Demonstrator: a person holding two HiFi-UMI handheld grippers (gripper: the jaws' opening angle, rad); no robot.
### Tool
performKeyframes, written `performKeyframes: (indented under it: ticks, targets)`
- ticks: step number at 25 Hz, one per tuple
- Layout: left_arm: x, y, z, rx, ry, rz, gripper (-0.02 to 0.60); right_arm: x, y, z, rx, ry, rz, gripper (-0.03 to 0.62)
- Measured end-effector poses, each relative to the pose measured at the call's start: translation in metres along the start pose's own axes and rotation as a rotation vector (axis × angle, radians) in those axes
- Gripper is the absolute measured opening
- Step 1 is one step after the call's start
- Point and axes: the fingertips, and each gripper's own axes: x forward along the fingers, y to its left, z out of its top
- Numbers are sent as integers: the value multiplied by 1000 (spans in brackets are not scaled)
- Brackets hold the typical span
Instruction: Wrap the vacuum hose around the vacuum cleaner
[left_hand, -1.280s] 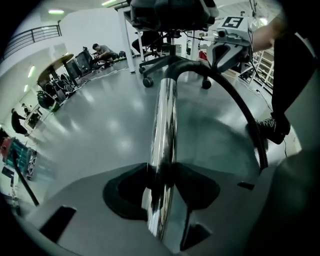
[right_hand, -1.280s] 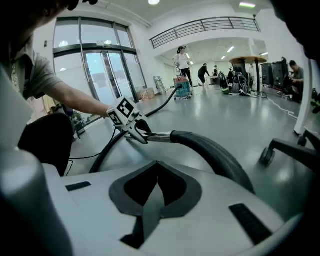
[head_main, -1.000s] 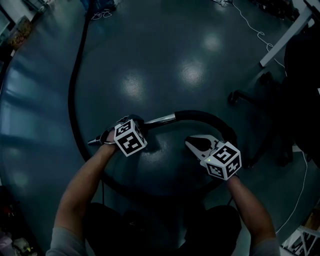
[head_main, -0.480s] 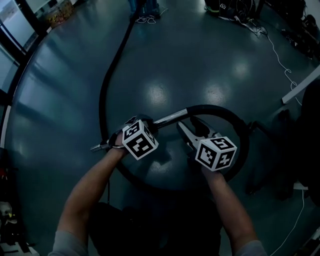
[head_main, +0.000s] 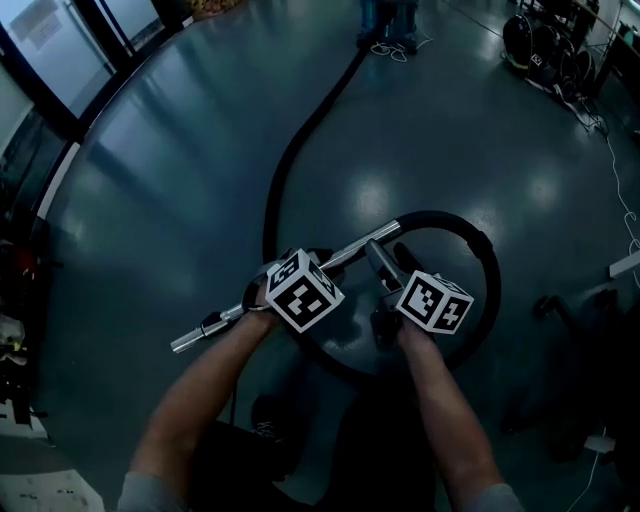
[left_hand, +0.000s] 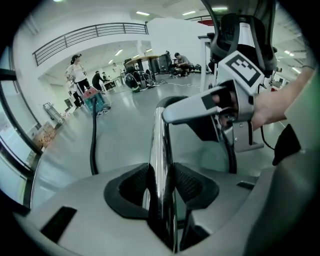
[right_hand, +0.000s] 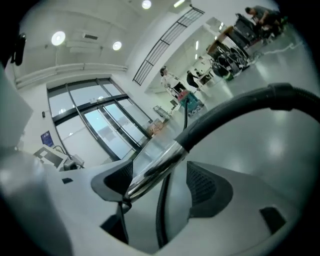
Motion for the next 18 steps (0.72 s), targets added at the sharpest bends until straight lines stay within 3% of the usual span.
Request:
performKeyframes:
  ticks: [3, 9, 11, 12, 13, 18]
  targets:
    - [-8, -1, -18, -54, 7, 23, 170, 20, 5, -34, 140, 39, 63, 316]
    - [-22, -15, -52, -101, 39, 31, 169, 64, 37, -59, 278, 78, 167, 316]
    - [-27, -18, -64, -102, 52, 38, 169, 70, 50, -60, 274, 79, 178, 300]
    - [-29, -17, -70, -108, 59, 40, 170, 71, 57, -61, 266, 84, 184, 225]
    - [-33, -16, -76, -117, 64, 39, 170, 71, 64, -62, 257, 91, 193, 191]
    - [-53, -16, -90, -77, 44, -18, 160, 72, 85, -62, 135, 87, 175, 118]
